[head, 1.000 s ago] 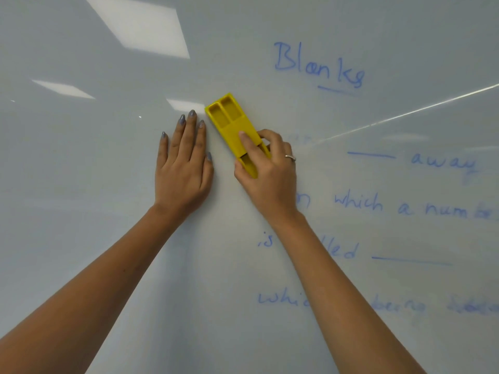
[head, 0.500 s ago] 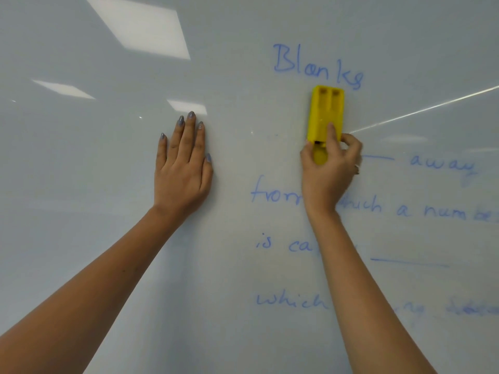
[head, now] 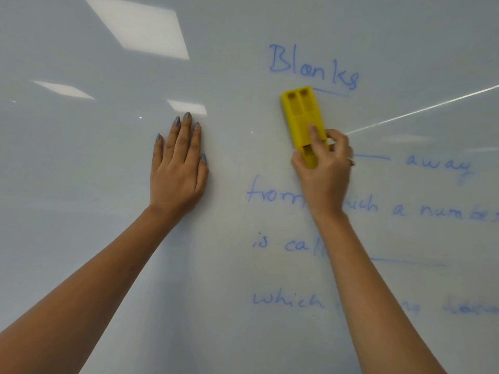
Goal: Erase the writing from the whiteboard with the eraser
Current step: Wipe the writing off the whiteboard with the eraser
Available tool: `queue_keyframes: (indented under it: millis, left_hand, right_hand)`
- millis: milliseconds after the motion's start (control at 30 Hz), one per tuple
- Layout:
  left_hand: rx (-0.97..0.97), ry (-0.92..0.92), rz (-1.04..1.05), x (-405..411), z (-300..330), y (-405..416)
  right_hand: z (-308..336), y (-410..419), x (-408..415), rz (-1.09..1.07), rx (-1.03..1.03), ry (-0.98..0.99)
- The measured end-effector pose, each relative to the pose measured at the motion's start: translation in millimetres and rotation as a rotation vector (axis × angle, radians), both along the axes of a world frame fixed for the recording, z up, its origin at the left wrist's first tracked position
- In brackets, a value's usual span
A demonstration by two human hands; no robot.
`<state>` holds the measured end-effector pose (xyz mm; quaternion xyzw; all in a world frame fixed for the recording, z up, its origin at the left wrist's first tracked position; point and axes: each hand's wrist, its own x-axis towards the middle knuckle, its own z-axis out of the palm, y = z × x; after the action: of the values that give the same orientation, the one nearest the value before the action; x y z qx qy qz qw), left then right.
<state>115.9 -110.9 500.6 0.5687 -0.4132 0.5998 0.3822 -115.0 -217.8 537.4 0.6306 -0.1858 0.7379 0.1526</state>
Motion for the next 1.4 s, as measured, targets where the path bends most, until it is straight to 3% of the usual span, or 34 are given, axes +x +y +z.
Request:
queue_keyframes:
  millis: [133, 267, 433, 700, 800, 967, 1067, 1233, 1300, 1400]
  left_hand:
    - [0.009, 0.006, 0.006, -0.3, 0.5, 0.4]
    - [0.032, 0.023, 0.004, -2.7, 1.3, 3.3]
    - [0.040, 0.050, -0.009, -10.8, -7.5, 7.2]
    - [0.032, 0.092, -0.018, -23.3, -76.6, 4.0]
    - [0.066, 0.079, -0.007, -28.6, -90.8, -0.2]
    - [0.074, 0.103, 0.033, -33.6, -95.9, -6.5]
    - [0.061, 0.100, 0.040, -32.2, -96.9, -7.8]
    - [0.041, 0.064, 0.027, -29.1, -97.9, -8.1]
    - [0.041, 0.067, 0.031, -28.7, -98.1, -8.3]
    - [0.042, 0.076, 0.042, -28.7, -98.4, -9.2]
  right_hand:
    - [4.2, -22.4, -28.4, 0.020, 0.152, -0.176]
    - [-1.3, -12.7, -16.4, 0.036, 0.150, -0.176]
    - [-27.5, 8.7, 7.1, 0.080, -0.011, 0.082]
    - [-98.3, 0.2, -1.6, 0.045, -0.316, 0.544]
    - [-91.6, -20.9, -27.8, 0.011, -0.338, 0.461]
    - [-71.6, -33.2, -40.5, -0.023, -0.129, 0.128]
    - [-80.4, -15.3, -18.4, 0.024, -0.183, 0.212]
    - [-107.7, 0.5, -7.0, 0.043, -0.341, 0.595]
    - [-106.4, -8.9, -19.9, 0.036, -0.342, 0.580]
    - [-94.5, -29.2, -43.8, 0.032, -0.285, 0.396]
